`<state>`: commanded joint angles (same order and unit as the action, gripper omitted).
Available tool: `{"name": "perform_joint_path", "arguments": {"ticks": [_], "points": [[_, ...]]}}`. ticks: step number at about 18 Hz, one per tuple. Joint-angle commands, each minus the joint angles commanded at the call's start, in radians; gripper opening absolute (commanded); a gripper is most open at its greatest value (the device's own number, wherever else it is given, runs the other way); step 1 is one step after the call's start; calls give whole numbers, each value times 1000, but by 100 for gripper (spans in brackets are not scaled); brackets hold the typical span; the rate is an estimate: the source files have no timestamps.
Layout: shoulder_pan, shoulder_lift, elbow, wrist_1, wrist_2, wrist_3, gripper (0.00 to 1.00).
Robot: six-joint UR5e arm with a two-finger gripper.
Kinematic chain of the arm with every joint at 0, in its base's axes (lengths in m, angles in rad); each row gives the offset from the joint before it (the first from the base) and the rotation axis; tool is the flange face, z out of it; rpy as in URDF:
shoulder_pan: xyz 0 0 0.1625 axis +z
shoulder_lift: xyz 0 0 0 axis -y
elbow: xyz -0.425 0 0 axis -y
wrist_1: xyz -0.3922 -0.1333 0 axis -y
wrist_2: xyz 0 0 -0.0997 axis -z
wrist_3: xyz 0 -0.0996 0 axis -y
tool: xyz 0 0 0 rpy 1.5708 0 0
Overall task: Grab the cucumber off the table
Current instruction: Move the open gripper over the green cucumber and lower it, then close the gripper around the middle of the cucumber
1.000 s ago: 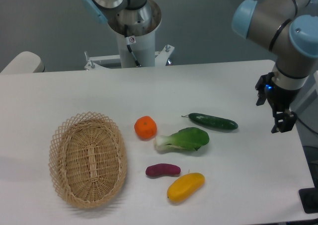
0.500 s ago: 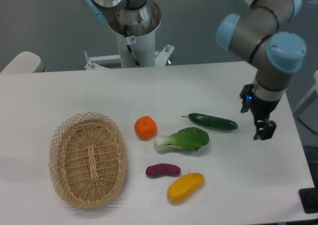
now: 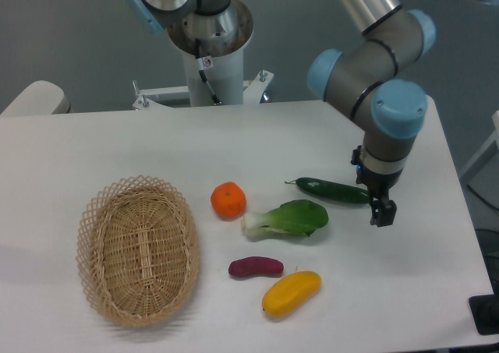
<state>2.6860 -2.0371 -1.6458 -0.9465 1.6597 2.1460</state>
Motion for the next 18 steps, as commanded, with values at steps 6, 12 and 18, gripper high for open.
{"name": "perform_joint_path", "arguments": {"ticks": [6,12,18], "points": [[-5,3,-94,47,14,0,100],[3,2,-155,110,25,38,100],[9,-3,-164,113,25,40,93]]}}
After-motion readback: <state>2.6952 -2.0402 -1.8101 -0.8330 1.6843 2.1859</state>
